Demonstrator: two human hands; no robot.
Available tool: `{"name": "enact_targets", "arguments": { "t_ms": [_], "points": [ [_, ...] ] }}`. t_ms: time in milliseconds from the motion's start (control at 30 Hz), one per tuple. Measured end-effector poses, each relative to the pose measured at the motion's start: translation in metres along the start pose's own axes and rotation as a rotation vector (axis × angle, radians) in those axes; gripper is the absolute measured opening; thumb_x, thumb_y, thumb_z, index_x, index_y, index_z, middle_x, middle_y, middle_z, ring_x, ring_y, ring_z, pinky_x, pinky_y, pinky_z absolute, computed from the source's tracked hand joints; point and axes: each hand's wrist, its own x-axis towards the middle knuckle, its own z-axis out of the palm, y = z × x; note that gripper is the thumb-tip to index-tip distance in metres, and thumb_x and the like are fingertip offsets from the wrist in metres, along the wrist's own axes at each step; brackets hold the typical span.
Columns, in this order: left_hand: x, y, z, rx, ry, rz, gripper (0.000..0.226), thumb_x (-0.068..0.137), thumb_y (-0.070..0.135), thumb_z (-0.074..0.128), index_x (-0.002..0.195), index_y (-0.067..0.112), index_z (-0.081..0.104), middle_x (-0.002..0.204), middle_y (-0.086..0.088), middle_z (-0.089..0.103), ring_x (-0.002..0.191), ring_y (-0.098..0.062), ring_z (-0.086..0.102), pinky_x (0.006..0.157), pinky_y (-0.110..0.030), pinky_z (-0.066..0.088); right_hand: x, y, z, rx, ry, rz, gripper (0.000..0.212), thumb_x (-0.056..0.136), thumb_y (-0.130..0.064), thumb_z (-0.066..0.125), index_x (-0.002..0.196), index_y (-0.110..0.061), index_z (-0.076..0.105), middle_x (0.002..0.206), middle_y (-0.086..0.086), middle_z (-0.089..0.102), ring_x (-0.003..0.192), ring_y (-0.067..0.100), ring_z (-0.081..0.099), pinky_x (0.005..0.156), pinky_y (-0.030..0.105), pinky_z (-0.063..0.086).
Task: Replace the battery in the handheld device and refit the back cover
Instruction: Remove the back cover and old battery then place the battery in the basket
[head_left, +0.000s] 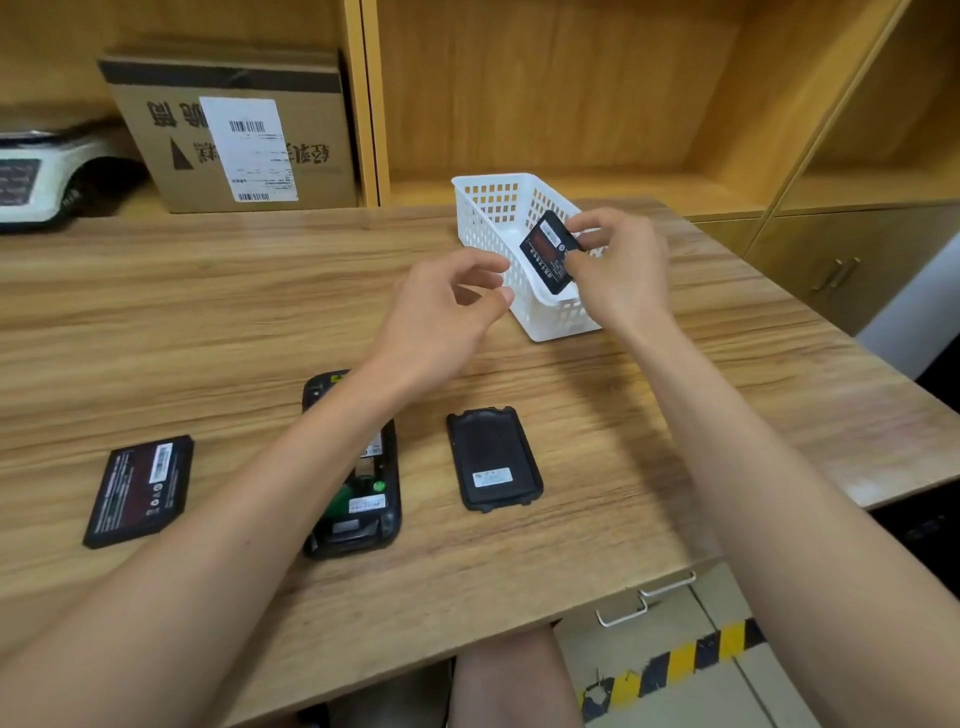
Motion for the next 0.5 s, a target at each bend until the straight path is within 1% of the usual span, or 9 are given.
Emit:
{"name": "enact_targets", "arguments": {
  "t_ms": [100, 167, 233, 300, 367, 433, 500],
  "points": [
    [0.002, -0.004, 0.0, 0.006, -0.007, -0.012, 0.023, 0.088, 0.03, 0.069, 0.112, 0.03, 0.071, 0.103, 0.014, 0.074, 0.093, -0.011, 0.069, 0.07, -0.034, 0.054, 0.005, -0.004, 0.006, -0.066, 0.002, -0.027, 0.031, 0.079, -0.006, 0.058, 0.098, -0.026, 0.071, 0.094, -0.005, 0.073, 0.09, 0.016, 0.067, 0.079, 0.033, 0.053],
    [0.002, -0.006, 0.0, 0.004, -0.013, -0.011, 0.023, 0.088, 0.031, 0.069, 0.111, 0.031, 0.072, 0.103, 0.014, 0.074, 0.093, -0.011, 0.07, 0.069, -0.033, 0.053, 0.008, -0.003, 0.013, -0.111, -0.002, -0.029, 0.03, 0.077, -0.006, 0.058, 0.094, -0.028, 0.071, 0.096, -0.006, 0.074, 0.094, 0.018, 0.067, 0.082, 0.035, 0.053],
    [0.003, -0.007, -0.001, -0.002, -0.014, -0.017, 0.023, 0.089, 0.03, 0.069, 0.111, 0.03, 0.072, 0.103, 0.013, 0.074, 0.093, -0.012, 0.07, 0.068, -0.032, 0.052, 0.012, 0.0, 0.019, -0.157, -0.003, -0.021, 0.029, 0.075, -0.006, 0.059, 0.091, -0.027, 0.071, 0.097, -0.005, 0.075, 0.095, 0.02, 0.067, 0.083, 0.036, 0.053],
    [0.004, -0.008, -0.002, -0.004, -0.014, -0.019, 0.022, 0.089, 0.03, 0.069, 0.11, 0.03, 0.072, 0.103, 0.013, 0.074, 0.094, -0.013, 0.07, 0.068, -0.031, 0.052, 0.015, 0.002, 0.023, -0.205, -0.014, -0.016, 0.024, 0.073, -0.002, 0.058, 0.086, -0.017, 0.071, 0.094, 0.0, 0.076, 0.095, 0.024, 0.067, 0.081, 0.037, 0.055],
    [0.004, -0.009, -0.003, 0.0, -0.018, -0.018, 0.022, 0.089, 0.031, 0.069, 0.11, 0.031, 0.072, 0.103, 0.014, 0.074, 0.094, -0.012, 0.07, 0.069, -0.031, 0.052, 0.017, 0.004, 0.026, -0.244, -0.033, -0.013, 0.024, 0.069, 0.002, 0.058, 0.086, -0.007, 0.072, 0.095, 0.011, 0.074, 0.097, 0.031, 0.067, 0.078, 0.044, 0.057],
    [0.004, -0.01, -0.005, 0.004, -0.017, -0.02, 0.022, 0.089, 0.031, 0.069, 0.11, 0.032, 0.072, 0.102, 0.014, 0.074, 0.094, -0.011, 0.069, 0.07, -0.033, 0.053, 0.019, 0.004, 0.027, -0.273, -0.054, -0.008, 0.027, 0.066, 0.004, 0.059, 0.088, -0.002, 0.073, 0.102, 0.018, 0.071, 0.104, 0.034, 0.065, 0.076, 0.051, 0.058],
    [0.003, -0.01, -0.008, 0.013, -0.015, -0.022, 0.021, 0.089, 0.031, 0.07, 0.11, 0.031, 0.072, 0.102, 0.014, 0.074, 0.095, -0.011, 0.069, 0.073, -0.037, 0.057, 0.02, 0.003, 0.028, -0.3, -0.094, -0.001, 0.029, 0.063, 0.004, 0.06, 0.089, 0.001, 0.072, 0.105, 0.018, 0.069, 0.108, 0.033, 0.063, 0.072, 0.055, 0.057]
  ]
}}
